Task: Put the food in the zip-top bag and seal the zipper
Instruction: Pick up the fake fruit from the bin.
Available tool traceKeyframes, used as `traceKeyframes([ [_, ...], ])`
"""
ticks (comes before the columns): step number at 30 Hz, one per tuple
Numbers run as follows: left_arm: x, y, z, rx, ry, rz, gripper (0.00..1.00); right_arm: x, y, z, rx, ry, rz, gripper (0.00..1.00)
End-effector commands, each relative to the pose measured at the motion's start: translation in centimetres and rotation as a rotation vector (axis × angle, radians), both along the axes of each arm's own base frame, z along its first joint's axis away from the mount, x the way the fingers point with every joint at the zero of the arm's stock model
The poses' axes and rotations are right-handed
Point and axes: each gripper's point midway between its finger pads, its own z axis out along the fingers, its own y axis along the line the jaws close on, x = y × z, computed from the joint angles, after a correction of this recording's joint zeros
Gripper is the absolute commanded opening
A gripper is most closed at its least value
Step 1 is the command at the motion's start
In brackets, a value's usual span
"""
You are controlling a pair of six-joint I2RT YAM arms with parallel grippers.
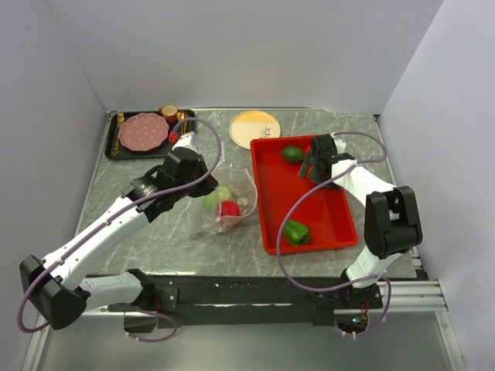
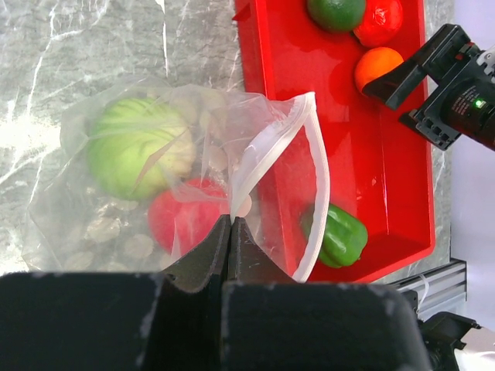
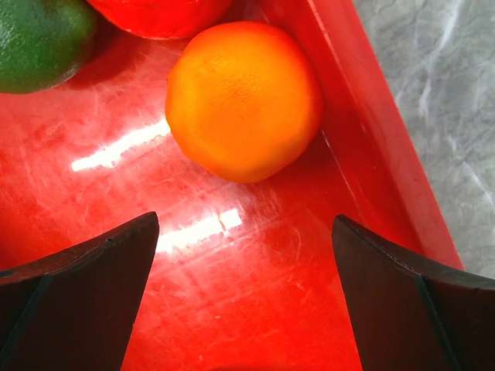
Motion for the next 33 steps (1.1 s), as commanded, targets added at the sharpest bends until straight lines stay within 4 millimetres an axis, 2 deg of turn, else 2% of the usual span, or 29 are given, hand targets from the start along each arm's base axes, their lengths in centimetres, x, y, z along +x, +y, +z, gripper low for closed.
traceKeyframes([
  [1, 0.1, -0.5, 0.7, -0.023, -0.019, -0.016, 0.01, 0.9, -1.4, 2.2, -0.022, -0.092, -0.047, 1.0],
  [4, 0.2, -0.3, 0.8, -0.021, -0.027, -0.01, 0.01, 1.9, -1.1, 3.8, 0.0, -0.15, -0.044, 1.0],
  [6, 0.2, -0.3, 0.8, -0.021, -0.026, -0.009, 0.01, 2.2, -1.1, 3.6, -0.003, -0.132, -0.046, 1.0],
  [7, 0.3, -0.3, 0.8, -0.023, -0.026, -0.008, 0.01, 2.9, -1.0, 4.2, -0.003, -0.144, -0.057, 1.0],
  [14, 0.3, -0.4, 1.0, -0.023, -0.027, -0.014, 0.01, 4.6, -0.6, 1.5, 0.019, -0.115, -0.115, 1.0],
  [18, 0.3, -0.3, 0.9, -0.017, -0.028, -0.012, 0.01, 5.4, -0.6, 0.4, 0.025, -0.122, -0.131, 1.0],
  [19, 0.3, -0.4, 0.8, -0.017, -0.026, -0.013, 0.01, 5.8, -0.6, 0.7, 0.024, -0.128, -0.145, 1.0],
  [20, 0.3, -0.3, 0.7, -0.015, -0.024, -0.012, 0.01, 5.4, -0.8, -0.1, 0.008, -0.092, -0.151, 1.0],
  [24, 0.3, -0.4, 0.4, -0.016, -0.018, -0.012, 0.01, 5.5, -1.5, -0.5, -0.03, -0.089, -0.169, 0.99],
  [25, 0.3, -0.4, 0.3, -0.014, -0.015, -0.01, 0.01, 5.4, -1.6, -0.7, -0.035, -0.084, -0.163, 0.9],
  [27, 0.4, -0.5, 0.2, -0.01, -0.014, -0.012, 0.01, 5.5, -1.4, -1.0, -0.033, -0.077, -0.149, 0.79],
  [31, 0.6, -0.8, 0.3, -0.012, -0.012, -0.021, 0.01, 5.0, -1.0, -1.4, -0.01, -0.082, -0.132, 0.7],
  [33, 0.6, -1.0, 0.2, -0.012, -0.008, -0.024, 0.01, 5.1, -0.8, -1.0, 0.005, -0.102, -0.12, 0.61],
])
